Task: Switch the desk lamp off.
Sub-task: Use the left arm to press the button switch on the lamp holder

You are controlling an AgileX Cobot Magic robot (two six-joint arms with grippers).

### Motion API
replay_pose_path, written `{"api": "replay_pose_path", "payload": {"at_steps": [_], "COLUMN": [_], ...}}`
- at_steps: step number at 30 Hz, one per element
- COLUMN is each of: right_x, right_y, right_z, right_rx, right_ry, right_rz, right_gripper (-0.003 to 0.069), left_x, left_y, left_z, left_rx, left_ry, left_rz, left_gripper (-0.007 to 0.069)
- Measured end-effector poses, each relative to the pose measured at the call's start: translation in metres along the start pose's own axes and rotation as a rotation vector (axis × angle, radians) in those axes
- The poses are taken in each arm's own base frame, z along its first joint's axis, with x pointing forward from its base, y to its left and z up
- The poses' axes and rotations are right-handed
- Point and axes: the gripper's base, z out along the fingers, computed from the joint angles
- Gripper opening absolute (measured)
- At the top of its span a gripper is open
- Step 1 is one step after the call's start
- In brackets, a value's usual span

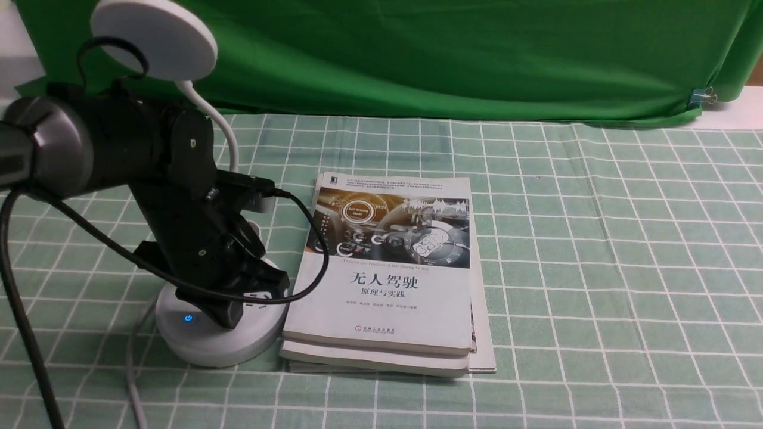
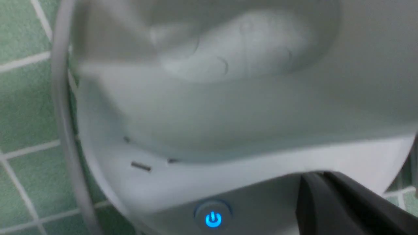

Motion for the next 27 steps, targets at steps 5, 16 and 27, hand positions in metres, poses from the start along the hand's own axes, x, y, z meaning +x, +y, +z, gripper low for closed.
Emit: {"api": "replay_pose_path", "payload": {"at_steps": [5, 16, 27], "right_x": [0.0, 0.0, 0.0], "right_y": [0.0, 0.0, 0.0], "right_z": [0.0, 0.0, 0.0], "right_rx": [0.0, 0.0, 0.0], "right_ry": [0.0, 0.0, 0.0], "right_rz": [0.0, 0.0, 0.0], "right_gripper": [0.0242, 0.0242, 0.0242], "left_x": [0.004, 0.001, 0.002], "left_y": [-0.002, 0.0, -0.001], "left_z": [-0.021, 0.007, 0.0], "left_rx": [-0.003, 0.008, 0.006], "left_ry": [-0.048, 0.039, 0.023], "left_rz": [0.004, -0.006, -0.006], "left_gripper": [0.0002, 0.0002, 0.0002]}}
